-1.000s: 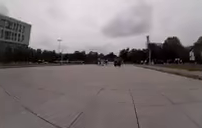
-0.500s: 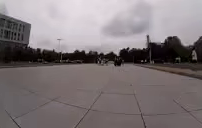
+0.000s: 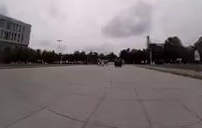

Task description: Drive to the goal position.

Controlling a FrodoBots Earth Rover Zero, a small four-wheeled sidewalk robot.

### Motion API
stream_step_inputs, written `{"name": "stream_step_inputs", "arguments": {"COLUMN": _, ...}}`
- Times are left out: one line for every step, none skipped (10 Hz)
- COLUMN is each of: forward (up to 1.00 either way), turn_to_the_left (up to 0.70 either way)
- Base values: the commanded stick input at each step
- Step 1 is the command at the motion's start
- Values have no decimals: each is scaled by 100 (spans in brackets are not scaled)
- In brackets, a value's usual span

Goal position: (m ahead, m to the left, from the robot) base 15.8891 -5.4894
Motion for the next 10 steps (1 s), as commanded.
{"name": "stream_step_inputs", "arguments": {"forward": 60, "turn_to_the_left": 1}}
{"name": "stream_step_inputs", "arguments": {"forward": 60, "turn_to_the_left": 1}}
{"name": "stream_step_inputs", "arguments": {"forward": 60, "turn_to_the_left": 1}}
{"name": "stream_step_inputs", "arguments": {"forward": 60, "turn_to_the_left": 1}}
{"name": "stream_step_inputs", "arguments": {"forward": 60, "turn_to_the_left": 1}}
{"name": "stream_step_inputs", "arguments": {"forward": 60, "turn_to_the_left": 1}}
{"name": "stream_step_inputs", "arguments": {"forward": 60, "turn_to_the_left": 1}}
{"name": "stream_step_inputs", "arguments": {"forward": 60, "turn_to_the_left": 1}}
{"name": "stream_step_inputs", "arguments": {"forward": 60, "turn_to_the_left": 1}}
{"name": "stream_step_inputs", "arguments": {"forward": 60, "turn_to_the_left": 1}}
